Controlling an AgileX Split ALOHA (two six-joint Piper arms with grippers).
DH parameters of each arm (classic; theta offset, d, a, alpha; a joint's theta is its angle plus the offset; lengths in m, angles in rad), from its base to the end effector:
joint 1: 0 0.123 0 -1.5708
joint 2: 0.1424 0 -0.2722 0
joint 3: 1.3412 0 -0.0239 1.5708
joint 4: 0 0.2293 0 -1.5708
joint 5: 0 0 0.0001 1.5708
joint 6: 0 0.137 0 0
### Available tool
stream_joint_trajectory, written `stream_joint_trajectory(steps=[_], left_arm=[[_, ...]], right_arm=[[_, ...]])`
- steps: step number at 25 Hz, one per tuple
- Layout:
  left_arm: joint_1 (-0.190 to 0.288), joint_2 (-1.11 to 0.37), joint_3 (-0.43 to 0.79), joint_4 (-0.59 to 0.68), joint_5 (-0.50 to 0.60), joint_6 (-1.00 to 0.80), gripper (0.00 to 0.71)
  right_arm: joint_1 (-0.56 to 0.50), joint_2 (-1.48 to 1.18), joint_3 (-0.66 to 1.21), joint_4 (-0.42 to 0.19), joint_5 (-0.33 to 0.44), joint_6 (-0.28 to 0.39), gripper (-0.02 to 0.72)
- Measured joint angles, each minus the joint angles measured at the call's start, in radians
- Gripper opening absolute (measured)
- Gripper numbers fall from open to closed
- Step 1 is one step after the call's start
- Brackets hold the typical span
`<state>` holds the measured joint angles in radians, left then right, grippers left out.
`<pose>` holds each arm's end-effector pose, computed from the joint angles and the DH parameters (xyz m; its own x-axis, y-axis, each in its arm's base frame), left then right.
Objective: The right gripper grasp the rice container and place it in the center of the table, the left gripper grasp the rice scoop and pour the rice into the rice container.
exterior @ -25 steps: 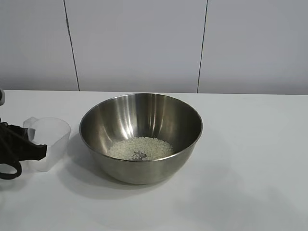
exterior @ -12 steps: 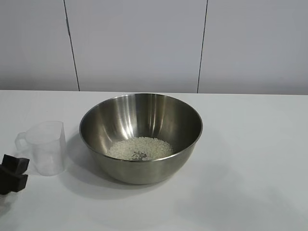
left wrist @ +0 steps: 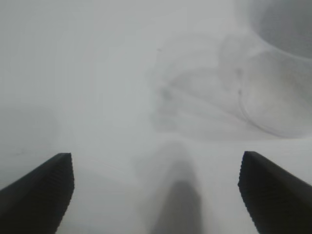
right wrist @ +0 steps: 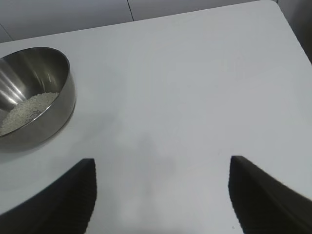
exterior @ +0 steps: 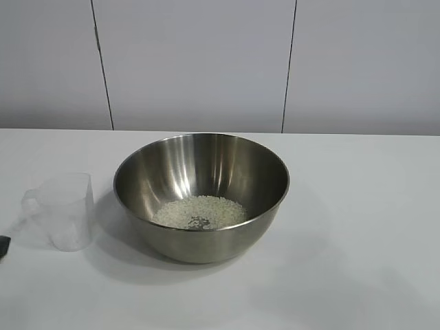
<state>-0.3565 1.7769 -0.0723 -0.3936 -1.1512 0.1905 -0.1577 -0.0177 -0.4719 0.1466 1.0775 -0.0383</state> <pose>0.2219 -0.0315 0.0874 -0.4455 0.1888 -0.8752 0.0485 0.9812 0.1870 0.0309 0.0129 0.2372 -0.4686 0.1061 -0.8770 0.0588 0.9943 0.0889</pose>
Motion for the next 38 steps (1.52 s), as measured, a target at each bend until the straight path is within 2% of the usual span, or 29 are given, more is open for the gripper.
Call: stream_joint_trajectory(steps=[3,5,9,10,12,14,15,17,20,23,26,30,31,33,35,38], left_arm=[[0.000,-0.102,-0.003,-0.024,0.000,0.001,0.664],[0.000,-0.163,-0.029,-0.053,0.053,0.011,0.664],[0.000,-0.296,-0.124,-0.093,0.304,0.152,0.664],[0.000,-0.335,-0.160,-0.100,0.396,0.210,0.664],[0.000,-0.405,-0.244,-0.152,0.539,0.290,0.664],[0.027,-0.466,-0.331,-0.244,0.694,0.373,0.664],[0.059,-0.485,-0.382,-0.275,0.767,0.411,0.664],[0.149,-0.497,-0.487,-0.315,0.994,0.496,0.664],[0.341,-0.485,-0.671,-0.322,1.385,0.532,0.664],[0.513,-0.473,-0.859,-0.261,1.667,0.538,0.664],[0.651,-0.475,-1.003,-0.121,1.822,0.462,0.664],[0.810,-0.475,-1.107,0.040,1.938,0.250,0.664],[0.835,-0.476,-1.119,0.064,1.964,0.227,0.664],[0.853,-0.492,-1.123,0.086,1.995,0.204,0.664],[0.854,-0.528,-1.123,0.075,2.011,0.196,0.664],[0.831,-0.626,-1.125,0.065,2.010,0.194,0.664]], right_arm=[[0.000,0.000,0.000,0.000,0.000,0.000,0.516],[0.000,-0.001,0.000,0.000,0.000,0.000,0.516],[0.000,-0.001,0.000,0.000,0.000,0.000,0.516],[0.000,-0.001,0.000,0.000,0.000,0.000,0.516],[0.000,-0.001,0.000,0.000,0.000,0.000,0.516],[0.000,-0.001,0.000,0.000,0.000,0.000,0.516],[0.000,-0.001,0.000,0.000,0.000,0.000,0.516],[0.000,-0.001,0.000,0.000,0.000,0.000,0.516],[0.000,-0.001,0.000,0.000,0.000,0.000,0.516],[0.000,-0.001,0.000,0.000,0.000,0.000,0.516],[0.000,-0.001,0.000,0.000,0.000,0.000,0.516],[0.000,-0.001,0.000,0.000,0.000,0.000,0.516],[0.000,-0.001,0.000,0.000,0.000,0.000,0.516],[0.000,-0.001,0.000,0.000,0.000,0.000,0.516],[0.000,-0.001,0.000,0.000,0.000,0.000,0.516],[0.000,-0.001,0.000,0.000,0.000,0.000,0.516]])
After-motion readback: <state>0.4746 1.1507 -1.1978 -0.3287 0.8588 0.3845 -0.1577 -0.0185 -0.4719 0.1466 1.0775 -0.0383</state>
